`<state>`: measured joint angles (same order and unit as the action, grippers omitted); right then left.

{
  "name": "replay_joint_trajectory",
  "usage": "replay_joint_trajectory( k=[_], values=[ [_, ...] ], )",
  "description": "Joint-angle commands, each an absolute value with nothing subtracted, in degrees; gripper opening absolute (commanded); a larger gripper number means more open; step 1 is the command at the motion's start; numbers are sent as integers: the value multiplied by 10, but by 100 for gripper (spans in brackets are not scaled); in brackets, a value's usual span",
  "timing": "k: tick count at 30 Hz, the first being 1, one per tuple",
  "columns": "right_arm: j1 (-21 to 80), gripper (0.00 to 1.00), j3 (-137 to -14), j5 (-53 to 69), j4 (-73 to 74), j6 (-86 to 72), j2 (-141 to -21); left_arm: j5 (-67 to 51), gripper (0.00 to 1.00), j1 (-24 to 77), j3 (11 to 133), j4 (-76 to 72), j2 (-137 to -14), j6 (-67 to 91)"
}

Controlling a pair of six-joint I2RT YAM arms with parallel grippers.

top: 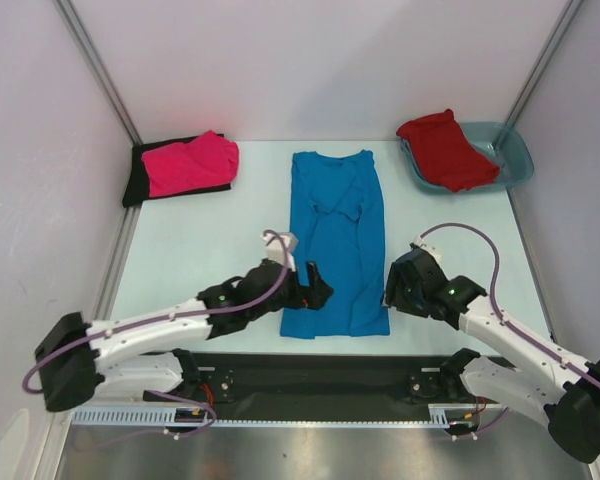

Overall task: Fold and stack the t-shirts
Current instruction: Fold the tshirt

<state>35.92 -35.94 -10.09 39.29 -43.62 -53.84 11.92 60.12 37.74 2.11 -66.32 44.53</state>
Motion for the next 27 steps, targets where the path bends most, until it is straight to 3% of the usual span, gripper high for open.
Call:
replay_joint_trajectory(
  k=[1, 8, 20, 24, 27],
  values=[
    [360, 65, -352, -134, 360, -465, -547, 225, 98, 572, 330, 119, -587, 440],
    [311, 66, -345, -75, 335, -441, -568, 193, 96, 492, 237, 138, -515, 487],
    [240, 67, -319, 97, 316, -410, -558, 47, 94, 456, 204, 45, -565, 497],
    [234, 67, -308, 120, 319, -410, -547, -27, 83, 454, 176, -29, -577, 513],
    [219, 66, -297, 155, 323, -418, -549, -58, 84, 449, 171, -43, -590, 516]
  ],
)
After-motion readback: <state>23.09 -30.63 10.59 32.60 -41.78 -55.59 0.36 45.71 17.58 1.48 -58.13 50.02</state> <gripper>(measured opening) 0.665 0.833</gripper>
